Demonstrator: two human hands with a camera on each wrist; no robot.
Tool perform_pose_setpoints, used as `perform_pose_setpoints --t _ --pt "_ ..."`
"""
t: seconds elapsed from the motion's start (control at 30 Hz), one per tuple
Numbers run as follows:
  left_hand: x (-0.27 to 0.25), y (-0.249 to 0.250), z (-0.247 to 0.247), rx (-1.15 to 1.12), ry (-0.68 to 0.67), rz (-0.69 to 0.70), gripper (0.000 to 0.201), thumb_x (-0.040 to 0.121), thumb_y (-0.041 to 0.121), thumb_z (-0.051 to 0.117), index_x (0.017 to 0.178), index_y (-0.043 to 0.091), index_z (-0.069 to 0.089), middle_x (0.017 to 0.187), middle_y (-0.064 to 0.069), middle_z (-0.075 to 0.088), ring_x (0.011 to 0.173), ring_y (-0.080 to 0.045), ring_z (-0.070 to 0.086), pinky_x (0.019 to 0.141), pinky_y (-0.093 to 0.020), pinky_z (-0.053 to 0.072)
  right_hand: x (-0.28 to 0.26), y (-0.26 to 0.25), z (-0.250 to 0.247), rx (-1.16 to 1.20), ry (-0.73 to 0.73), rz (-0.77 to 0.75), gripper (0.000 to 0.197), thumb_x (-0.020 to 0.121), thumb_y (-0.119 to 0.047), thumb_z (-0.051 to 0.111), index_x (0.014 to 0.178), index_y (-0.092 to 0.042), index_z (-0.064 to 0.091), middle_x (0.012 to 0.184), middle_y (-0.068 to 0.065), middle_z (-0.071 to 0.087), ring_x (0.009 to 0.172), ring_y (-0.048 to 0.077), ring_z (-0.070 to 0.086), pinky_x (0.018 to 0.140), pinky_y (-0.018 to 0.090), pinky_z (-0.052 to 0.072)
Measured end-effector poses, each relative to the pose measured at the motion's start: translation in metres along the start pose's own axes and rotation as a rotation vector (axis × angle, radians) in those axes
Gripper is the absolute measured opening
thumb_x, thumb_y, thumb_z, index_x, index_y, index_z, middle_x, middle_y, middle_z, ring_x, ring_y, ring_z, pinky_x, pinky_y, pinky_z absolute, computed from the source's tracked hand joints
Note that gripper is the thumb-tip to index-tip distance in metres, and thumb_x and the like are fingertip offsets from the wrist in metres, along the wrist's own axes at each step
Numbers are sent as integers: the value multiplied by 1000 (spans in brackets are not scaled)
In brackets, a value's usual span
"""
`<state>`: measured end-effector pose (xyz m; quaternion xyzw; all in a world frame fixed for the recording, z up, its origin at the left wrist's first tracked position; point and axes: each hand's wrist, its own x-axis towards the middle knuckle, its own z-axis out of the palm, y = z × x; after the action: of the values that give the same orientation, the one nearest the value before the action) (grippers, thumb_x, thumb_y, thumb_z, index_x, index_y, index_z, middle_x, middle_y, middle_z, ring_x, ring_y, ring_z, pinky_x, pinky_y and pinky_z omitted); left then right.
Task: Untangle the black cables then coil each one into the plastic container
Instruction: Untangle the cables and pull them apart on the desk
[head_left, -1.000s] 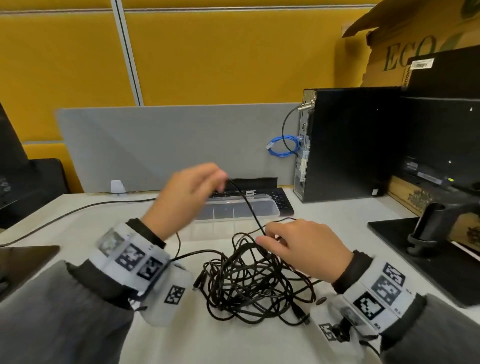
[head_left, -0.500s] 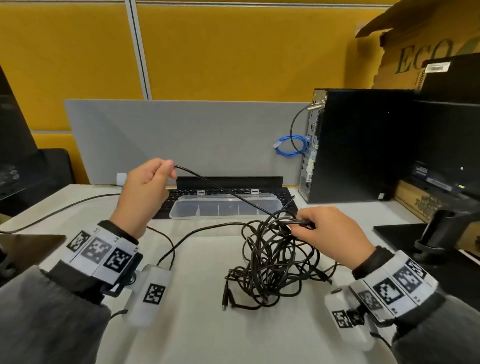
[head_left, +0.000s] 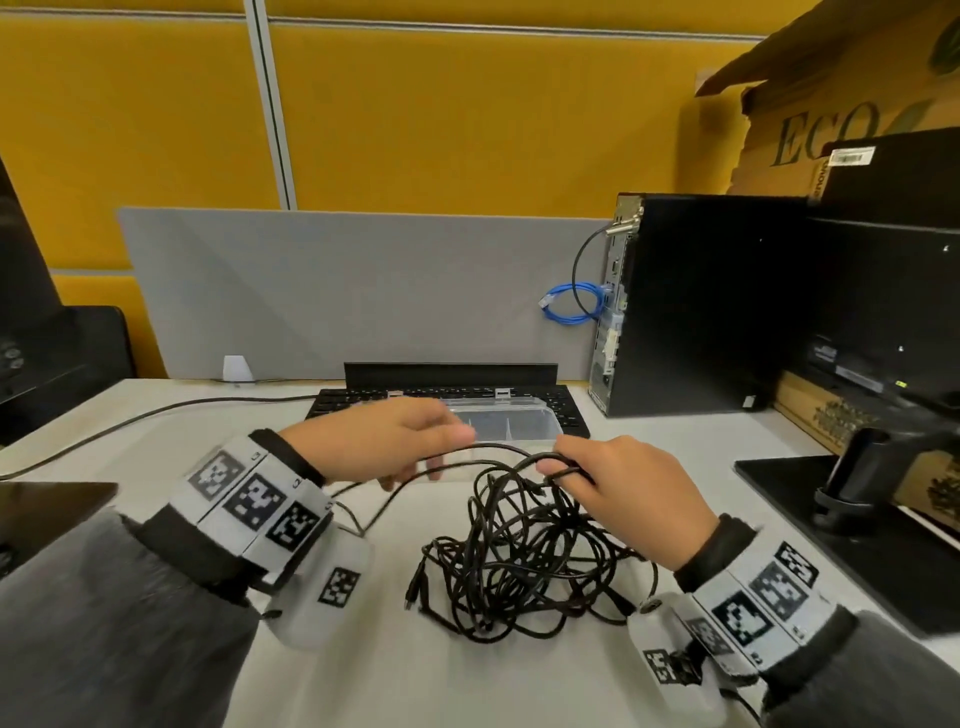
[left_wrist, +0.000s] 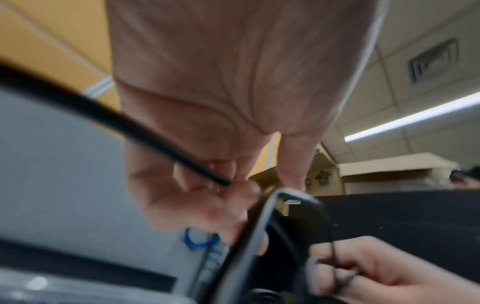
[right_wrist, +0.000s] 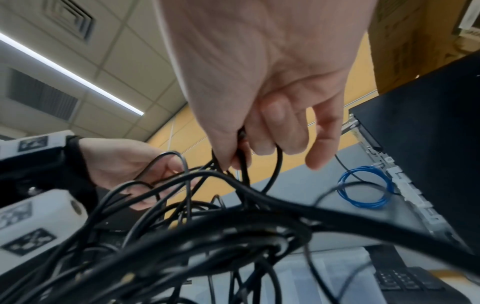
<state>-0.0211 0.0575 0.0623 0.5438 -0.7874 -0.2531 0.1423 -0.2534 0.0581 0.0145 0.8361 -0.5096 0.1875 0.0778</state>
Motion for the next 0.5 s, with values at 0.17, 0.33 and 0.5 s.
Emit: perform_pose_setpoints --t 0.17,0.33,0.5 --pt "12 26 15 -278 263 133 27 96 25 45 77 18 62 38 13 36 34 -1 32 40 -14 26 -3 -13 5 -141 103 -112 34 94 -52 27 81 -29 50 66 -1 63 64 25 62 49 28 32" --pt "11 1 -25 -861 738 102 29 100 20 35 78 19 53 43 10 26 33 -5 20 35 -15 16 -10 0 -4 -170 -135 -18 29 98 -44 28 97 -29 53 87 0 62 82 23 60 58 28 33" --pt "1 -61 -48 -385 828 -158 27 100 19 36 90 13 61 53 -1 41 40 -9 37 39 -19 28 -9 34 -3 277 -265 260 28 98 -29 39 74 -19 48 63 -5 53 51 11 59 49 24 41"
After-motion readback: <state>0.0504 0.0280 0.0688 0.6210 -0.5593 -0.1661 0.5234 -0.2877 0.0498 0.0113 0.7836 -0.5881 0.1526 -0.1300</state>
